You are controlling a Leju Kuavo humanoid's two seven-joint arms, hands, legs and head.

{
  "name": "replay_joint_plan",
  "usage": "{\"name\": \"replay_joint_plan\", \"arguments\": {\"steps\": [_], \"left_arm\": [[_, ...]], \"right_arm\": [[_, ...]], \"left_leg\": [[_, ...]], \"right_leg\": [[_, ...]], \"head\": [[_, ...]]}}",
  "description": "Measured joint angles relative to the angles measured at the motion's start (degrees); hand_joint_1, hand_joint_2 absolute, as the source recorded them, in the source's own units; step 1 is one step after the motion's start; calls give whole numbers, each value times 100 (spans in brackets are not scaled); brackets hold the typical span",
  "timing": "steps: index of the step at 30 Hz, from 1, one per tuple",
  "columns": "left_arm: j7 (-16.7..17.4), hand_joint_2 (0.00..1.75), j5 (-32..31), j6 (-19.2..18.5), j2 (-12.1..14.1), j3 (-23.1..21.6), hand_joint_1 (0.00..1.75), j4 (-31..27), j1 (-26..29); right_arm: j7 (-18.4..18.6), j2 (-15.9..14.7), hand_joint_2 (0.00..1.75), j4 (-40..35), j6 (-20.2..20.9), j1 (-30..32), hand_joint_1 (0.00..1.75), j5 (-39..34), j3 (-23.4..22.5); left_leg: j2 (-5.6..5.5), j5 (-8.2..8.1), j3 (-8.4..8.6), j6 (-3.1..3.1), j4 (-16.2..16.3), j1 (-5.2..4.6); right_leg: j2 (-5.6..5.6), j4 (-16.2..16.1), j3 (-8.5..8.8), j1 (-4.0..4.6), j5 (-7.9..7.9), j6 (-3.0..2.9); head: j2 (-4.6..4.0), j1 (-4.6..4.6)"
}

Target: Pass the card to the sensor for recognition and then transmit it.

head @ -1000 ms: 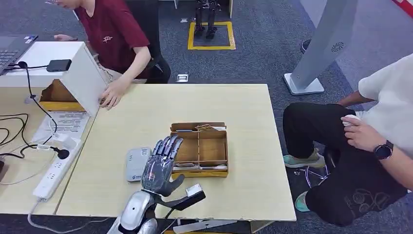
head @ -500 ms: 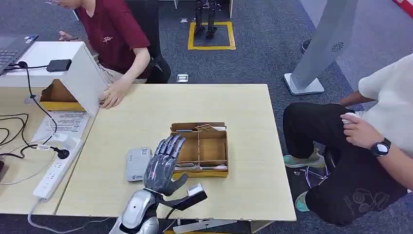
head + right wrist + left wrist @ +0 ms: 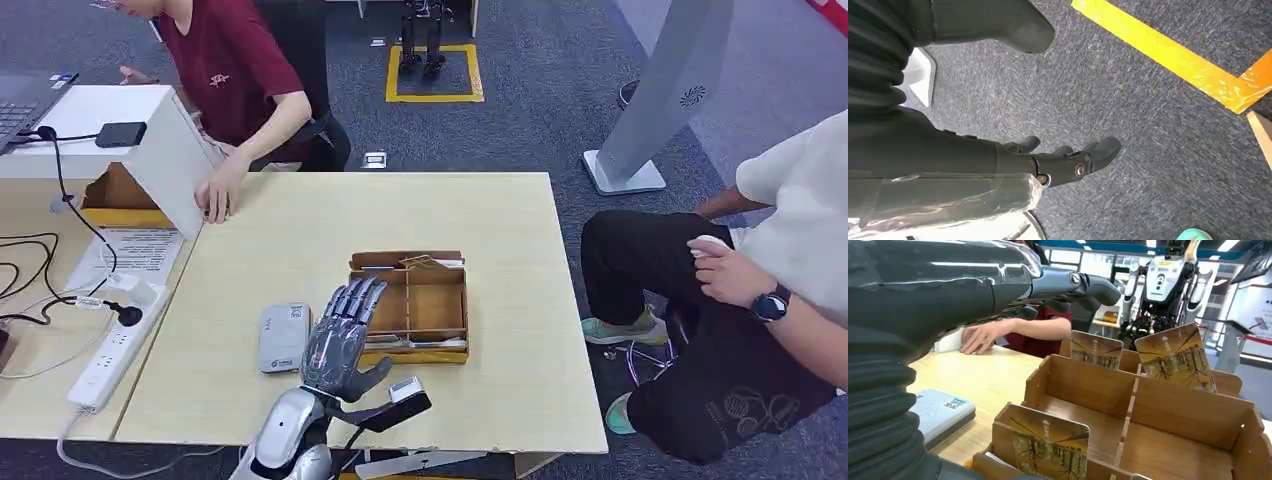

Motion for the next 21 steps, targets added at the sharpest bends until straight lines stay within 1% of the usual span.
{"name": "replay_joint_plan", "arguments": {"steps": [21], "left_arm": [[48,175,22,7,-48,0,0,135,-8]], "right_arm": [[22,9,175,0,5,-9,0,0,68]], "left_leg": [[0,0,-1,0,0,0]], "right_leg": [[0,0,0,0,0,0]], "head": [[0,0]]}}
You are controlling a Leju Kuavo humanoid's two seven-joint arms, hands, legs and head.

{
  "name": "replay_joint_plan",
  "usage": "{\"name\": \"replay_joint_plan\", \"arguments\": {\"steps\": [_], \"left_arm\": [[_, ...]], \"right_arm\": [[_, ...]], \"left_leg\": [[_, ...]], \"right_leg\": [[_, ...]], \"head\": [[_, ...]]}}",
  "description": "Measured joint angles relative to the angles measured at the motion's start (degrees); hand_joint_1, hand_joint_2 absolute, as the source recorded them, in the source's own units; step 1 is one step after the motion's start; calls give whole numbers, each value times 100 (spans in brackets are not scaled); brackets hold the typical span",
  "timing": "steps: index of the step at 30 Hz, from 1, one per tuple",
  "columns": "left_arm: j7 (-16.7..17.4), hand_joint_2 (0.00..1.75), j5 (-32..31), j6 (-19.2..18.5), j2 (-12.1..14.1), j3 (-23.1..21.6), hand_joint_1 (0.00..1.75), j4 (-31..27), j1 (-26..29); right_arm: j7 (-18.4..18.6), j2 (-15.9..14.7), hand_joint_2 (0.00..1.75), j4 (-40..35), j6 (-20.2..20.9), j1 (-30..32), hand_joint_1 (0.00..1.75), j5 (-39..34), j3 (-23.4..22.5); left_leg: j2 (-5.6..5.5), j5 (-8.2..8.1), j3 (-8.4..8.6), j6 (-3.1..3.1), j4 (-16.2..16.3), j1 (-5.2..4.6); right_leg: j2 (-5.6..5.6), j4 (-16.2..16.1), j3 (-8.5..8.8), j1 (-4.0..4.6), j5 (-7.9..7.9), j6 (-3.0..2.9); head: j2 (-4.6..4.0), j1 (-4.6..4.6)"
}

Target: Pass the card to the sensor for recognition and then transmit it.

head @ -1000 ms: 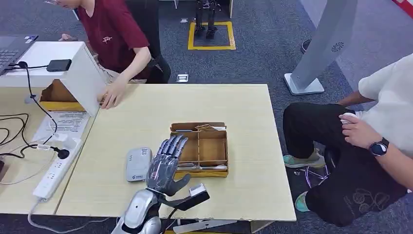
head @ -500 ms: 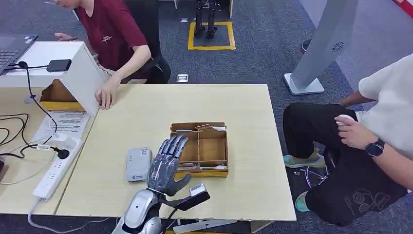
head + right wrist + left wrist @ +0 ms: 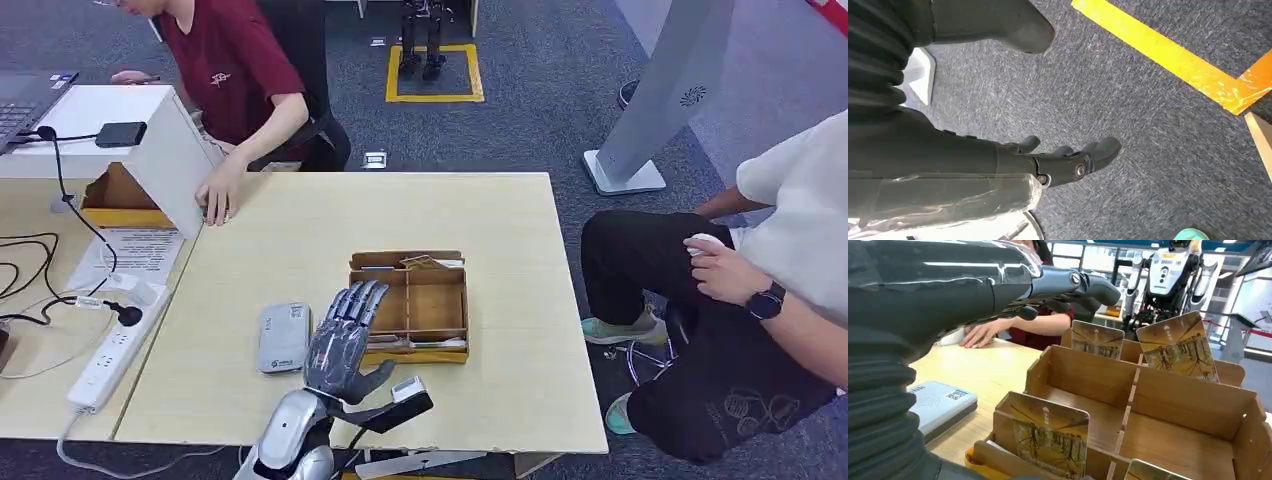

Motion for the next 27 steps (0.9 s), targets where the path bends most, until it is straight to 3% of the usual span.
{"name": "replay_joint_plan", "arguments": {"steps": [20,21,22,27], "left_arm": [[105,175,-61,20,-46,9,0,179,-54],[105,175,-61,17,-50,13,54,195,-59],[105,175,-59,17,-57,15,175,203,-59],[105,175,-44,-9,-90,92,175,289,-112]], "right_arm": [[2,2,175,0,11,-7,0,0,35],[2,2,175,0,13,-8,0,0,37],[2,4,175,0,13,-9,0,0,37],[13,7,175,0,13,-19,0,0,44]], "left_leg": [[0,0,0,0,0,0],[0,0,0,0,0,0],[0,0,0,0,0,0],[0,0,0,0,0,0]], "right_leg": [[0,0,0,0,0,0],[0,0,0,0,0,0],[0,0,0,0,0,0],[0,0,0,0,0,0]], "head": [[0,0],[0,-2],[0,0],[0,0]]}}
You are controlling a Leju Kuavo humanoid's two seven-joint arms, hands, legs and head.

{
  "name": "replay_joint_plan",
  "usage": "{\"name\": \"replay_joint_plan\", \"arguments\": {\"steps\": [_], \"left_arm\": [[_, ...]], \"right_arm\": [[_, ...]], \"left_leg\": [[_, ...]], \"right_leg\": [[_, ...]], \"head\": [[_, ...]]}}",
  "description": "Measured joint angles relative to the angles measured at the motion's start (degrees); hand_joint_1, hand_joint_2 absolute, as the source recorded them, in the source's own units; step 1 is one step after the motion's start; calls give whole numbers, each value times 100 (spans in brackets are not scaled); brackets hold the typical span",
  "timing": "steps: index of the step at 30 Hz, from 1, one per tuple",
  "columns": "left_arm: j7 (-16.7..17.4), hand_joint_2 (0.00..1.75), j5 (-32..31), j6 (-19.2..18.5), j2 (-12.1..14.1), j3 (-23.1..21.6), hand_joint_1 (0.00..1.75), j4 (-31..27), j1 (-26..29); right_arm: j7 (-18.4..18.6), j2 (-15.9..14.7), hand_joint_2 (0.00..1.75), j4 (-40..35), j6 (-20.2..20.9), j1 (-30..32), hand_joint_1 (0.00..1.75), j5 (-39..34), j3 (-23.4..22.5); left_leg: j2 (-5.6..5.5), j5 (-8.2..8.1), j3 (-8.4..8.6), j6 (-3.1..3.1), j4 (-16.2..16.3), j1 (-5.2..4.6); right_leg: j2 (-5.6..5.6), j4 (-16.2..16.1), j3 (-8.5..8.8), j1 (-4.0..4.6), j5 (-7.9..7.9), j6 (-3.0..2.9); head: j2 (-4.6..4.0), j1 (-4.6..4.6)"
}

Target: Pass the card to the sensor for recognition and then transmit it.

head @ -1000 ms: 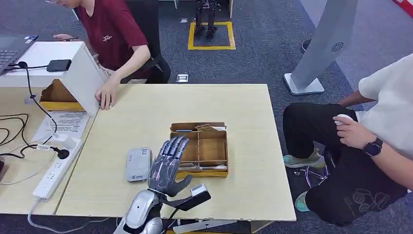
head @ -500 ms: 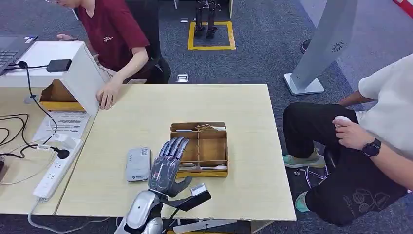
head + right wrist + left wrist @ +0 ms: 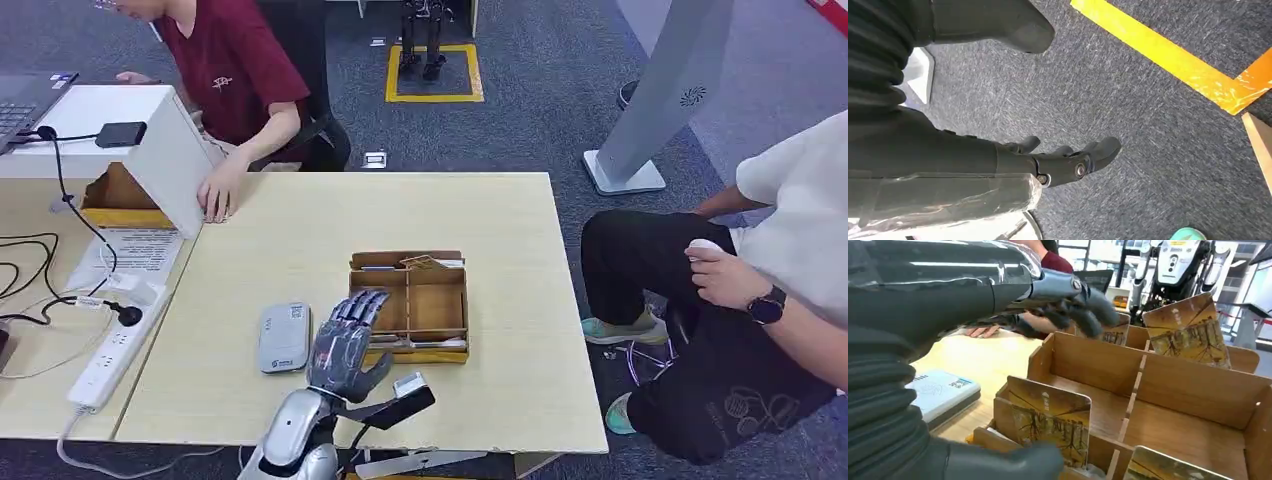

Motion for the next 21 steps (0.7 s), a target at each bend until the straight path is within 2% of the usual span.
{"name": "replay_joint_plan", "arguments": {"steps": [21], "left_arm": [[-87,175,184,-118,-46,114,175,55,-48]], "right_arm": [[-59,2,175,0,-9,-49,0,0,9]], "left_leg": [[0,0,-1,0,0,0]], "right_leg": [[0,0,0,0,0,0]], "head": [[0,0]]}}
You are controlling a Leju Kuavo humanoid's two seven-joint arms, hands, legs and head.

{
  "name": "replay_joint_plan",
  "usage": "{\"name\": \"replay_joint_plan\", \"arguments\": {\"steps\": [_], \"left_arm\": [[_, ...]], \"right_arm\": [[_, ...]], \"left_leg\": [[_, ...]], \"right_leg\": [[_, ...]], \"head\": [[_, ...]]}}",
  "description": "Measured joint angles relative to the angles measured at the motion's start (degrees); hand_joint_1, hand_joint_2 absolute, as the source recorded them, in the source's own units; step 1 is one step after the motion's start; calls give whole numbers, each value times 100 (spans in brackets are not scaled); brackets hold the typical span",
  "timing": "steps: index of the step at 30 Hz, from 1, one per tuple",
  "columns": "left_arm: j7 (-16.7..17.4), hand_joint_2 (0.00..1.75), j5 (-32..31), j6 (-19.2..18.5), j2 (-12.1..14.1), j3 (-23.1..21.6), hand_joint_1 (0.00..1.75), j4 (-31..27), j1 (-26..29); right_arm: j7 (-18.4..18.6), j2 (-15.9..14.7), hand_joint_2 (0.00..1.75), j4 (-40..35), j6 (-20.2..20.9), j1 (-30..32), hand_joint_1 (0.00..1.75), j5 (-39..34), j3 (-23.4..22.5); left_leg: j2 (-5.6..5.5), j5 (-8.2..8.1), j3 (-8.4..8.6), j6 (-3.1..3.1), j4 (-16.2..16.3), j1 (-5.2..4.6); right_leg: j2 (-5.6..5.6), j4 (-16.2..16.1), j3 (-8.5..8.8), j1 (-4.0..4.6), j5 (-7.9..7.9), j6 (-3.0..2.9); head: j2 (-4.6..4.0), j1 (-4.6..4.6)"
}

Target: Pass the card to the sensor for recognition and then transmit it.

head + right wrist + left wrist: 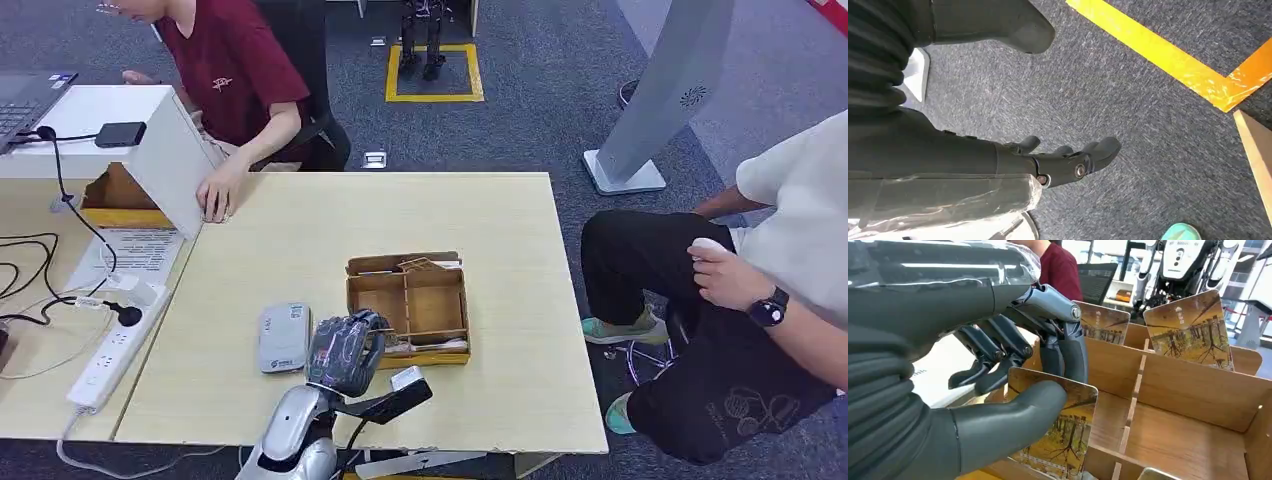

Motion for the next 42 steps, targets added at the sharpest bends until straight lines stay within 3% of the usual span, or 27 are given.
{"name": "replay_joint_plan", "arguments": {"steps": [13,19,24,31,42], "left_arm": [[-7,175,33,-2,-9,61,175,0,0],[-343,175,682,-158,-33,131,175,-94,3],[-494,175,1141,-547,-22,170,175,-886,-29],[-525,175,1158,-780,170,46,175,-2209,-250],[-285,175,1022,-665,407,-85,175,-2625,-354]], "right_arm": [[-22,0,175,0,2,-7,0,-2,0],[-31,9,175,0,2,-8,0,0,0],[-37,13,175,0,-7,-5,0,-2,-2],[-28,13,175,0,-9,5,0,-4,-28],[-26,13,175,0,-15,1,0,-2,-59]], "left_leg": [[0,0,0,0,0,0],[0,0,-1,0,0,0],[0,0,-1,0,0,0],[0,0,-1,0,0,0],[1,0,-1,0,0,0]], "right_leg": [[0,0,0,0,0,0],[0,0,-1,0,0,0],[0,0,-2,0,0,0],[1,0,-2,0,0,0],[1,0,-3,0,0,0]], "head": [[0,0],[0,0],[0,0],[0,0],[0,0]]}}
